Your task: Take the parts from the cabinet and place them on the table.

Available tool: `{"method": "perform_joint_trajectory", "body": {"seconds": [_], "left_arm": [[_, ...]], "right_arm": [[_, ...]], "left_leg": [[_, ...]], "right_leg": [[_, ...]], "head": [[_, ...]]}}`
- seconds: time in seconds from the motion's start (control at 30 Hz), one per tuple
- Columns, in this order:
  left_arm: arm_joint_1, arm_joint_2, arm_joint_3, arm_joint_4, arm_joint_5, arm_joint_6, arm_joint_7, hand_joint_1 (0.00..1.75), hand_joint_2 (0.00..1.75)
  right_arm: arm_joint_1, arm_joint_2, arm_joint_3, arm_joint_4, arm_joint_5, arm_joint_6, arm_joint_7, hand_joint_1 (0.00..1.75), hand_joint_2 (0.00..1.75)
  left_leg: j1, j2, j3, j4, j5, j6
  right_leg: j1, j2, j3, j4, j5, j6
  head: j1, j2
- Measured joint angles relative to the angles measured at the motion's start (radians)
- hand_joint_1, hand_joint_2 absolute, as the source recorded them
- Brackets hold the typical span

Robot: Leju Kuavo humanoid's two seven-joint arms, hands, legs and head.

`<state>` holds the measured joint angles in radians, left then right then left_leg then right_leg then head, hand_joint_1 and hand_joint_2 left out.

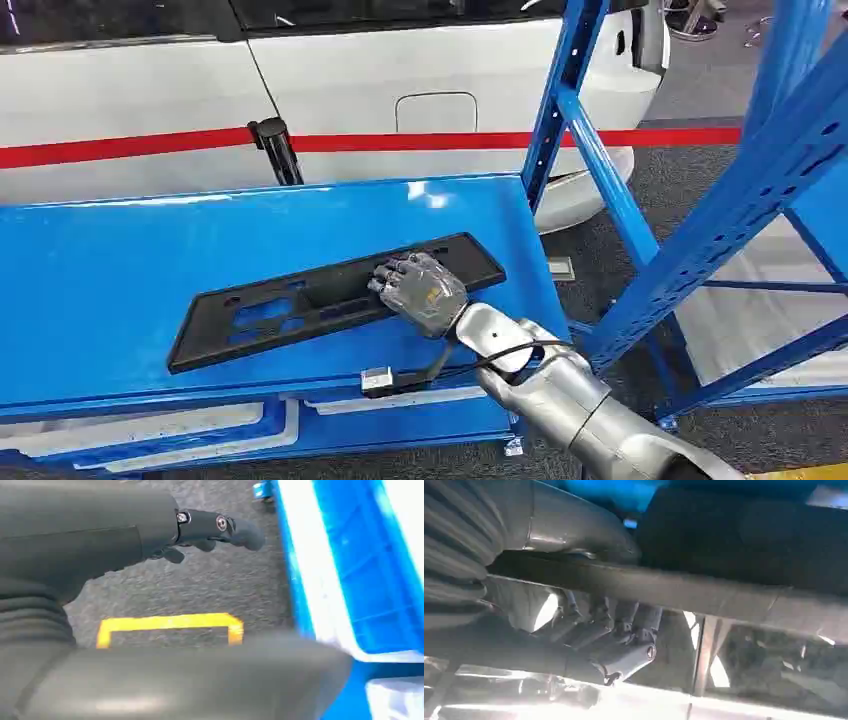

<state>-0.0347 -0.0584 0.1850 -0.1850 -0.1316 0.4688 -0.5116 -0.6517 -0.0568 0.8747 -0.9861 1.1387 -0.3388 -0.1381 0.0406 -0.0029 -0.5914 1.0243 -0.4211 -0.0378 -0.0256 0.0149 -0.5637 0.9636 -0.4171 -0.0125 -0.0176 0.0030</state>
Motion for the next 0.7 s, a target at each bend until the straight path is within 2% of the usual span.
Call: {"method": "perform_joint_trajectory", "body": {"seconds": [0.03,0.07,0.1,0.13,0.23,0.33,0.37,0.57,0.63,0.7], "left_arm": [[0.0,-0.003,0.005,0.0,0.002,-0.003,-0.005,0.0,1.75],[-0.001,-0.003,0.007,0.0,0.003,-0.006,-0.011,0.0,1.75],[-0.002,-0.003,0.008,-0.001,0.004,-0.008,-0.013,0.0,1.75],[0.0,-0.006,0.01,-0.001,0.005,-0.008,-0.014,0.0,1.75],[0.0,-0.009,0.011,-0.001,0.005,-0.008,-0.016,0.0,1.75],[0.0,-0.008,0.013,-0.001,0.004,-0.008,-0.013,0.0,1.75],[0.0,-0.008,0.014,-0.001,0.004,-0.008,-0.011,0.0,1.75],[-0.001,-0.008,0.024,-0.001,0.005,-0.053,0.027,0.0,1.75],[-0.001,-0.008,0.026,-0.001,-0.008,-0.065,0.053,0.0,1.75],[-0.001,-0.008,0.024,-0.001,-0.018,-0.099,0.091,0.0,1.75]], "right_arm": [[0.0,-0.002,-0.006,-0.003,-0.002,-0.005,-0.002,1.73,1.75],[-0.002,-0.005,-0.009,-0.005,-0.002,-0.007,-0.002,1.73,1.75],[-0.002,-0.007,-0.013,-0.009,-0.003,-0.009,-0.004,1.73,1.75],[0.0,-0.009,-0.015,-0.011,-0.003,-0.009,-0.005,1.73,1.75],[0.0,-0.016,-0.021,-0.015,-0.005,-0.013,-0.006,1.75,1.75],[0.001,-0.019,-0.03,-0.027,-0.005,-0.02,-0.006,1.75,1.75],[0.002,-0.021,-0.032,-0.033,-0.006,-0.022,-0.006,1.75,1.75],[0.006,-0.056,-0.072,-0.141,-0.014,-0.048,-0.006,1.75,1.75],[0.013,-0.071,-0.091,-0.187,-0.016,-0.048,-0.006,1.75,1.75],[0.027,-0.081,-0.113,-0.222,-0.013,-0.048,-0.003,1.75,1.75]], "left_leg": [[-0.002,-0.002,0.003,-0.024,-0.007,0.002],[-0.008,-0.001,-0.007,-0.027,-0.027,0.015],[-0.012,-0.002,-0.004,-0.028,-0.01,0.025],[-0.01,-0.002,0.004,-0.03,0.002,0.022],[-0.025,-0.006,0.002,-0.028,0.001,0.024],[-0.032,-0.007,0.001,-0.028,0.0,0.035],[-0.033,-0.007,0.001,-0.028,-0.001,0.035],[-0.036,-0.008,-0.002,-0.028,0.0,0.041],[-0.037,-0.008,-0.002,-0.027,0.0,0.042],[-0.037,-0.008,-0.002,-0.027,0.0,0.042]], "right_leg": [[0.003,0.001,0.002,0.002,-0.002,0.005],[0.006,0.002,-0.003,0.001,-0.001,0.008],[0.009,0.002,-0.008,0.0,-0.006,0.017],[0.019,0.001,-0.011,0.008,-0.017,0.012],[0.019,0.001,-0.008,0.005,-0.01,0.015],[0.015,0.0,-0.008,0.002,-0.009,0.017],[0.014,0.0,-0.007,0.001,-0.008,0.024],[0.011,-0.001,-0.008,-0.001,-0.006,0.027],[0.009,-0.001,-0.008,-0.002,-0.007,0.038],[0.01,-0.001,-0.008,-0.002,-0.007,0.039]], "head": [[0.001,0.0],[0.003,0.0],[0.001,0.0],[0.003,0.0],[0.005,0.0],[0.003,0.0],[0.005,0.0],[0.004,0.0],[0.004,0.0],[0.004,0.0]]}}
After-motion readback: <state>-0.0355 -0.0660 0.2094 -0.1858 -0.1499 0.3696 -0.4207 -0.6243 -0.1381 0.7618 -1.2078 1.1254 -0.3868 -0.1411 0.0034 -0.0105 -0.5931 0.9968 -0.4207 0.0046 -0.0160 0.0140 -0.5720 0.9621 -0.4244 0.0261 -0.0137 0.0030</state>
